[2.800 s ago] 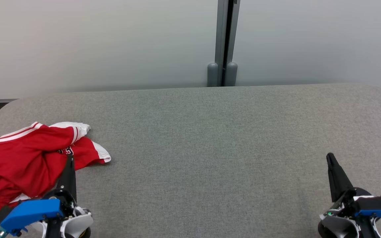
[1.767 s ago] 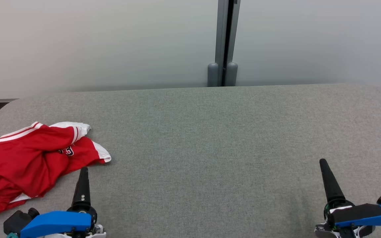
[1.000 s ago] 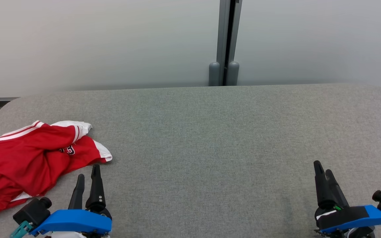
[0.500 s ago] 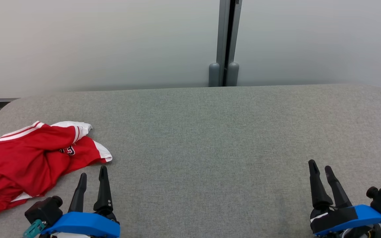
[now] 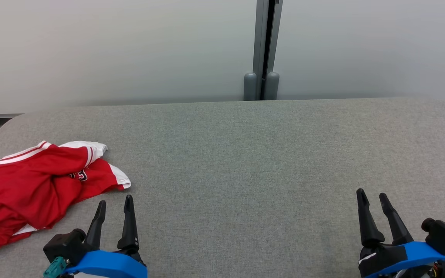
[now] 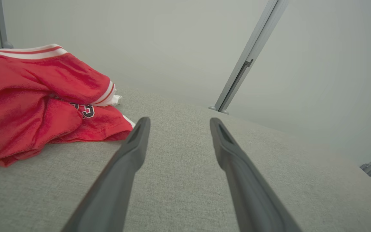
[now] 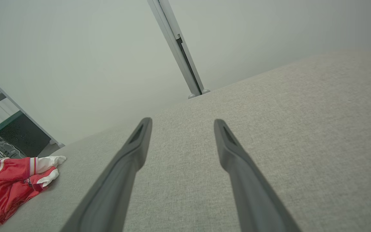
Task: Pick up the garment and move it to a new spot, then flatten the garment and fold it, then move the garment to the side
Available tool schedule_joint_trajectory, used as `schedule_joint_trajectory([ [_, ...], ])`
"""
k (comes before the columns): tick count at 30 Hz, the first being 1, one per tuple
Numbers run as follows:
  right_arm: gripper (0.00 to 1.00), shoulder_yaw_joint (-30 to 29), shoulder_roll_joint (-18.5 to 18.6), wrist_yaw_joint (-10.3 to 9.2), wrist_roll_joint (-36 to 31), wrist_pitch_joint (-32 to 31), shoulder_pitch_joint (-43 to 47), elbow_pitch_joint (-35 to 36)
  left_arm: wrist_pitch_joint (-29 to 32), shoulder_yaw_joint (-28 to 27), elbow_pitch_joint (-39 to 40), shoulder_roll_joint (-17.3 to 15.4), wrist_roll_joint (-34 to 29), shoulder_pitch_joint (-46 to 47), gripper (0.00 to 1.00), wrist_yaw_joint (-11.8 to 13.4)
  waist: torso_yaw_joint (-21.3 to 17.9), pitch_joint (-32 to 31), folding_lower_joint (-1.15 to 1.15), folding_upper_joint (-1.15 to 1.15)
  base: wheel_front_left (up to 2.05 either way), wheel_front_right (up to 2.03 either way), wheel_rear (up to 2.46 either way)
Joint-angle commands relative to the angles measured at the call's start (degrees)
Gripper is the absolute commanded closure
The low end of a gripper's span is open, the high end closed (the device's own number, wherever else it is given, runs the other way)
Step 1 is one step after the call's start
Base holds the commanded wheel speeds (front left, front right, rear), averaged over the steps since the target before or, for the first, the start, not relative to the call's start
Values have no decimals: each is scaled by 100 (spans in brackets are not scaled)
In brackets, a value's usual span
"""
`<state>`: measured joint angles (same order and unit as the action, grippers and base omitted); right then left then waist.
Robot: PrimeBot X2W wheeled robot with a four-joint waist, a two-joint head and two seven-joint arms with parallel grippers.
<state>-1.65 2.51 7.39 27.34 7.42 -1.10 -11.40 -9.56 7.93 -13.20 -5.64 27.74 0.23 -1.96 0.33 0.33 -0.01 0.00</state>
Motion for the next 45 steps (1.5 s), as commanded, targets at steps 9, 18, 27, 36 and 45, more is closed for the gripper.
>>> schedule_joint_trajectory([
  [9, 0, 36, 45, 12, -538, 153, 41, 24, -160, 90, -24, -79, -503, 2, 0, 89, 3, 4, 1, 0, 0, 0, 0],
  [18, 0, 45, 47, 13, -993, 198, 113, 31, -273, 143, -102, -108, -824, -57, 0, 142, 19, -28, 1, 0, 0, 0, 0],
  [27, 0, 66, 50, 14, -1396, 241, 162, 33, -319, 176, -162, -162, -1099, -113, 0, 216, 11, -61, 1, 0, 0, 0, 0],
  [36, 0, 48, 51, 15, -1774, 285, 189, 33, -262, 216, -132, -186, -1369, -167, 0, 363, -9, -74, 1, 0, 0, 0, 0],
  [45, 0, 26, 52, 16, -2099, 344, 219, 45, -288, 250, -105, -224, -1599, -188, 0, 461, -1, -73, 1, 0, 0, 0, 0],
])
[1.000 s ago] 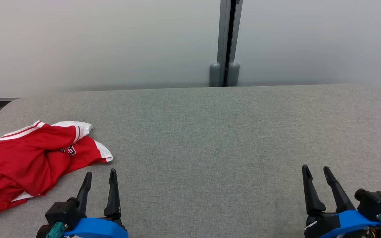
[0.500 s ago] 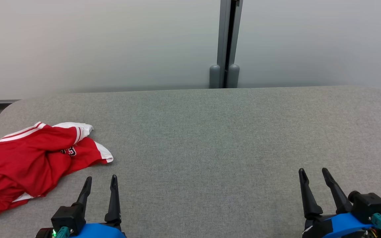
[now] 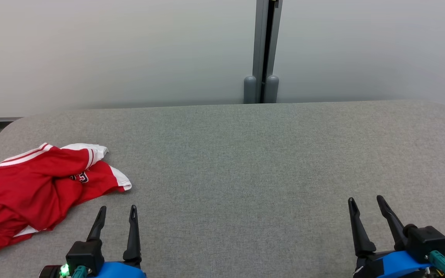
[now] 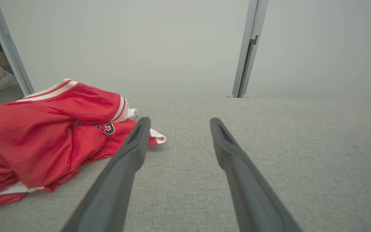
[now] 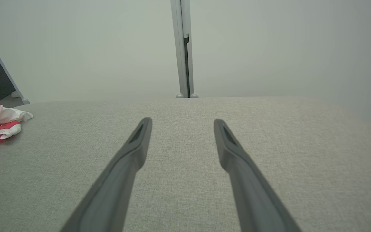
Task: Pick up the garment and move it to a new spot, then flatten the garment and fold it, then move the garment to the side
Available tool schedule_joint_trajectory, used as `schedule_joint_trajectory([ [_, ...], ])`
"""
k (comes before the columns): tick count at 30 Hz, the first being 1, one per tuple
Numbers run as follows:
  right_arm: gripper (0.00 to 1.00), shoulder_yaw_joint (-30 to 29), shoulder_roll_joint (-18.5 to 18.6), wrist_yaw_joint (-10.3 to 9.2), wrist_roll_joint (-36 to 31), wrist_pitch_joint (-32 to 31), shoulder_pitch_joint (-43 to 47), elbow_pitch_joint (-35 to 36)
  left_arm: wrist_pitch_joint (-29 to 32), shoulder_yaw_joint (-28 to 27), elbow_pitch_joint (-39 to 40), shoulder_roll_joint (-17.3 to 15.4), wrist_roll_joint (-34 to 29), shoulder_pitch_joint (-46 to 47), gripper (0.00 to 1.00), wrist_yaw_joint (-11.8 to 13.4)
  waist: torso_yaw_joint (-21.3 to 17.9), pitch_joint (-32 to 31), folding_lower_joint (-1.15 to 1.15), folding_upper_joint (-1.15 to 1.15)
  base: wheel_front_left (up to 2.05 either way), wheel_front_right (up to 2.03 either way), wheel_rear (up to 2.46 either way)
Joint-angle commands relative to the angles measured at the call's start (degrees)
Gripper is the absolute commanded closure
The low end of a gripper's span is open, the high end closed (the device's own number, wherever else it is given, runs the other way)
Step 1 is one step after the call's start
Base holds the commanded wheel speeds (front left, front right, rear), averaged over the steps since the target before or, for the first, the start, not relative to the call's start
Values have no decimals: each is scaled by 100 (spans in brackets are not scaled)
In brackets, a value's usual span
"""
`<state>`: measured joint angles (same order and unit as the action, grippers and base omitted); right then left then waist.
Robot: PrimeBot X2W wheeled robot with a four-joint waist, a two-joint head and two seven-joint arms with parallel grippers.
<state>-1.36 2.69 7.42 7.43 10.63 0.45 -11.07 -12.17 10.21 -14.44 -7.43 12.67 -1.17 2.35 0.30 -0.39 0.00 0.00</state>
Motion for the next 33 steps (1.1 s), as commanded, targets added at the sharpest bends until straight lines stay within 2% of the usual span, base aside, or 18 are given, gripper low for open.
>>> schedule_joint_trajectory([
  [1, 0, 1, 34, 12, -135, 36, 58, 8, -30, 31, 18, -56, -131, -50, 0, 50, 2, -1, 0, 0, 0, 0, 0],
  [15, 0, -2, 34, 12, -60, 84, 80, -62, -3, 52, 44, -52, 4, -70, 0, 87, 9, -29, 0, 0, 0, 0, 0],
  [20, 0, -23, 31, 12, -85, 85, 115, -27, -43, 36, 78, -54, 44, -92, 0, 122, 202, -57, 0, 0, 0, 0, 0],
  [24, 0, -64, 32, 9, -92, 70, 167, 13, -62, 20, 122, -89, 75, -71, 0, 132, 576, -71, 0, 0, 0, 0, 0],
  [33, 0, -28, 29, 8, -8, 92, 180, 22, 10, -23, 326, -196, 67, -183, 0, 244, 1778, -73, 0, 0, 0, 0, 0],
])
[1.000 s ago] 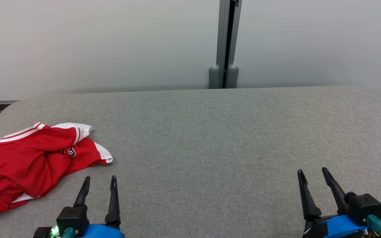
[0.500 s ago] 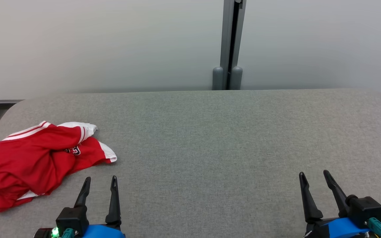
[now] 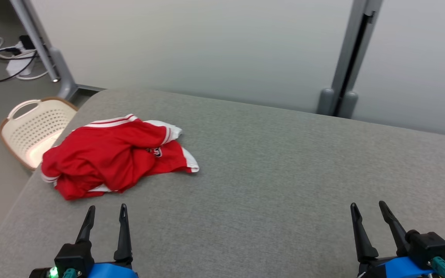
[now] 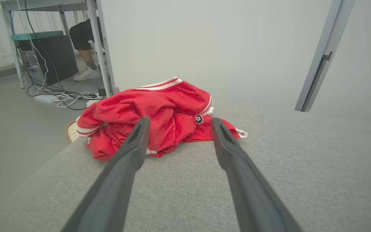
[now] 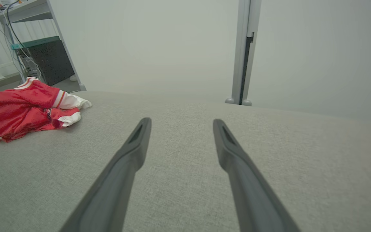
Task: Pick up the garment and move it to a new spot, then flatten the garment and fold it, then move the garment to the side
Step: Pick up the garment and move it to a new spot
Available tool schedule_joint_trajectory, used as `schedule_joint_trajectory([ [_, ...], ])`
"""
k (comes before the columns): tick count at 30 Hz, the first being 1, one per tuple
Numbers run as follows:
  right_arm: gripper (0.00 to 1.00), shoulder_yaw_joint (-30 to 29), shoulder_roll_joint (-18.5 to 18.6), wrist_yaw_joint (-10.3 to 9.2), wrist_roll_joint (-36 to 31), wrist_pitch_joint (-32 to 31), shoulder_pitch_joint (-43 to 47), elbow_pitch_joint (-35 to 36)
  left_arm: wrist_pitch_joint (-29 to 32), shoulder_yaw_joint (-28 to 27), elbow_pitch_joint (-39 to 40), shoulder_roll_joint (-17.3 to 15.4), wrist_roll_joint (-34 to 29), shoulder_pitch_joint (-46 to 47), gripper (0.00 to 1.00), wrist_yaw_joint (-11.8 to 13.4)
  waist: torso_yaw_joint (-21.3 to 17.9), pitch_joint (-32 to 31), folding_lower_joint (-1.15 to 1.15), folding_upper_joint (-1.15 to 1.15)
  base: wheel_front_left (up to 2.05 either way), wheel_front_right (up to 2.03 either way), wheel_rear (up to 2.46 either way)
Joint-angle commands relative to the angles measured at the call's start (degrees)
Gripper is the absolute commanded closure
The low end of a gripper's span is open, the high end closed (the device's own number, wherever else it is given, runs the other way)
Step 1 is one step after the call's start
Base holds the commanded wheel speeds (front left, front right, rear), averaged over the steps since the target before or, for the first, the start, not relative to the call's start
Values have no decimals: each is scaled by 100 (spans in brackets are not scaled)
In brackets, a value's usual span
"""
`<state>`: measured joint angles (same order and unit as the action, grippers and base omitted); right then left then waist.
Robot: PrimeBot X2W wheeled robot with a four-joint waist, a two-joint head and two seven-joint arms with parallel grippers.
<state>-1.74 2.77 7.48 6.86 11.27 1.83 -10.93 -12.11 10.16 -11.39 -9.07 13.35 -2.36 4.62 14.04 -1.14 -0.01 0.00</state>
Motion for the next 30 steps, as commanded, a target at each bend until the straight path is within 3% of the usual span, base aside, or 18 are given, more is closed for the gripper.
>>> schedule_joint_trajectory([
  [1, 0, -5, 21, 3, 49, 34, 45, 3, 11, -21, 19, -49, 20, -82, 0, 10, 544, 8, 1, 0, 0, 0, 0],
  [6, 0, 80, 20, 3, 99, 60, 6, -11, 24, -70, 37, -127, 80, -123, 0, 10, 1143, 49, 1, 0, 0, 0, 0],
  [11, 0, 240, 20, 3, 115, 71, -105, -54, 264, -36, 477, -68, 42, -356, 0, 252, 1566, 102, 1, 0, 0, 0, 0],
  [16, 0, 406, 24, 3, 77, 44, -234, -136, 298, -117, 755, -86, 94, -543, 0, 363, 1610, 166, 1, 0, 0, 0, 0],
  [26, 0, 369, 22, 3, 28, 57, -262, -214, 205, -170, 591, -112, 324, -375, 0, 222, 1612, 214, 1, 0, 0, 0, 0],
  [30, 0, 320, 22, 3, -6, 64, -242, -171, 383, -374, 718, -179, 692, 58, 0, 27, 1615, 276, 1, 0, 0, 0, 0],
])
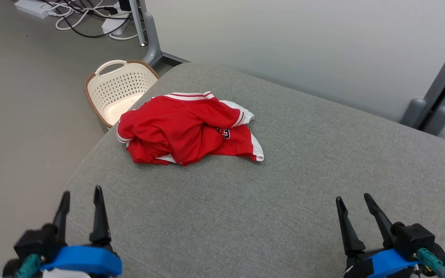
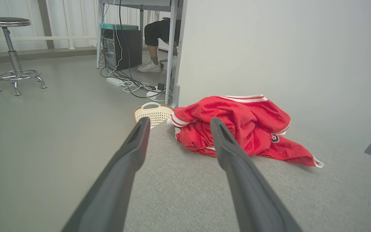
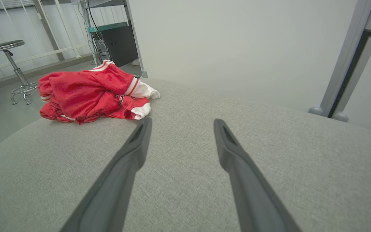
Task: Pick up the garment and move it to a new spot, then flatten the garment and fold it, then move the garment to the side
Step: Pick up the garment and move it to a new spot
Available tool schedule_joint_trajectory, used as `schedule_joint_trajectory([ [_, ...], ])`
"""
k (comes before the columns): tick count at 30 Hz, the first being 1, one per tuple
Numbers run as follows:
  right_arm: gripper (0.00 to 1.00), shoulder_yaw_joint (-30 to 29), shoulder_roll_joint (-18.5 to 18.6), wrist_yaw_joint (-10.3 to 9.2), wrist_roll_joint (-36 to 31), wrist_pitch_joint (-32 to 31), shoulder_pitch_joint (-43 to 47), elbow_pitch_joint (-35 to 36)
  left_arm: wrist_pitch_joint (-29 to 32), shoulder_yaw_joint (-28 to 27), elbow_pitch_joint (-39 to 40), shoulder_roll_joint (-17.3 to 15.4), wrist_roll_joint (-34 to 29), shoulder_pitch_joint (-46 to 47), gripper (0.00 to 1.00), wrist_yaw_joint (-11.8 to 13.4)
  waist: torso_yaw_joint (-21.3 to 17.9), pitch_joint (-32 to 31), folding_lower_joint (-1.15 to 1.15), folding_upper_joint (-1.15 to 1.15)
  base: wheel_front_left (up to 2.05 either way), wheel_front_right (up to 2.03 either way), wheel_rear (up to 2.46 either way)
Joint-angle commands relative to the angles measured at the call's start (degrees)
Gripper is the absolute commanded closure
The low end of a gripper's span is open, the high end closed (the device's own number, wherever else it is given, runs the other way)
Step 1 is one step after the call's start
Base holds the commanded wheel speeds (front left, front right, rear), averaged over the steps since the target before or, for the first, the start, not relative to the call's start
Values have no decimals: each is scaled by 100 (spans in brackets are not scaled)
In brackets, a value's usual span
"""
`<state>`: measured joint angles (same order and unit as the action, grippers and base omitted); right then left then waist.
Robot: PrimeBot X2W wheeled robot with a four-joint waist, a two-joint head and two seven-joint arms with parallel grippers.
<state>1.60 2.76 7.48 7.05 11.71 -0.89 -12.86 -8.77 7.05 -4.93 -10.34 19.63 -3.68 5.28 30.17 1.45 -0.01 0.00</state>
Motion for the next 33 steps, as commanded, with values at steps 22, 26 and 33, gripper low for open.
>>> schedule_joint_trajectory([
  [22, 0, -195, 24, 3, -562, -503, -326, 982, 3961, -1401, -1750, -954, 2707, 3635, 0, 99, -1283, 1516, 1, 0, 0, 0, 0],
  [26, 0, -251, 23, 3, -623, -549, -375, 1125, 4046, -1525, -1939, -1038, 2776, 3728, 0, 258, -1500, 1735, 1, 0, 0, 0, 0],
  [33, 0, -210, 22, 3, -617, -576, -444, 1284, 4189, -1702, -2447, -1162, 2888, 3756, 0, 453, -1888, 2028, 1, 0, 0, 0, 0],
])
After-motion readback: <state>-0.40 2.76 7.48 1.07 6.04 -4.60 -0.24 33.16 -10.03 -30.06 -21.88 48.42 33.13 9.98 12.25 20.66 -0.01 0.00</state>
